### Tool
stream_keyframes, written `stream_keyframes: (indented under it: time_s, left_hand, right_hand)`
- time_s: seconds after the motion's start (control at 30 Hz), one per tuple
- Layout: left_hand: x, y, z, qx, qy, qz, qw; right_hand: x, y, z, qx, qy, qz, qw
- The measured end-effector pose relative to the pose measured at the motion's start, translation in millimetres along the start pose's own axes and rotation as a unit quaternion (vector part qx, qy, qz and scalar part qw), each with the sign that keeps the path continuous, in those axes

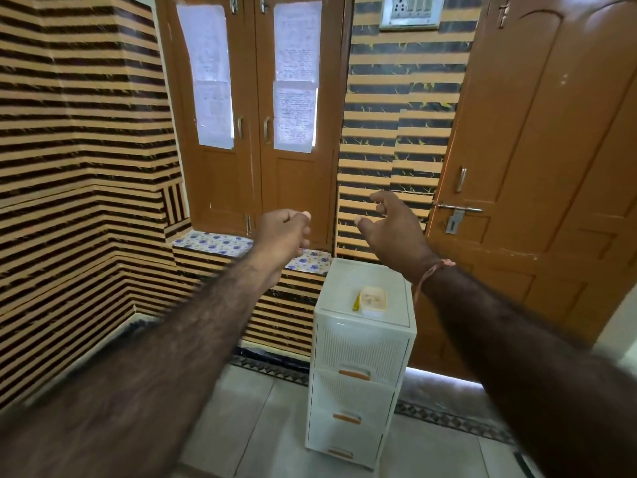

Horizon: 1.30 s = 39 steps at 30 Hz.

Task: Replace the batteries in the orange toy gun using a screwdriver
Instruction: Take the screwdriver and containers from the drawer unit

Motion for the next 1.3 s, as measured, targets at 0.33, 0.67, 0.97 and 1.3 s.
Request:
stream_keyframes:
  time_s: [0.33, 0.67, 0.97, 1.3]
  left_hand:
    - [105, -120, -86, 0.084, 0.001, 0.110, 0.990]
    - [290, -198, -201, 0.183, -0.283, 0.096, 0.937]
    - [385, -239, -268, 0.275, -0.531, 0.033, 0.801]
    - [418, -295, -234, 0.203, -0.461, 0.161, 0.849]
  right_hand:
    - [-135, -74, -63, 0.026, -0.059, -0.167, 0.984]
    - [-408, -84, -178, 0.159, 0.014, -0.379, 0.912]
    - [-523, -79, -276, 0.238, -0.032, -0.441, 0.865]
    - [-496, -138, -296, 0.187, -0.058, -0.419, 0.886]
Point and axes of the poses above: each hand's wrist, its own y-axis away from the middle knuckle, its own z-axis out of the back of the hand, x = y × z, the point moved 10 cm from there along -y, towards the middle knuckle, and after that the axes turned 3 degrees about y, right-handed, at the moved point
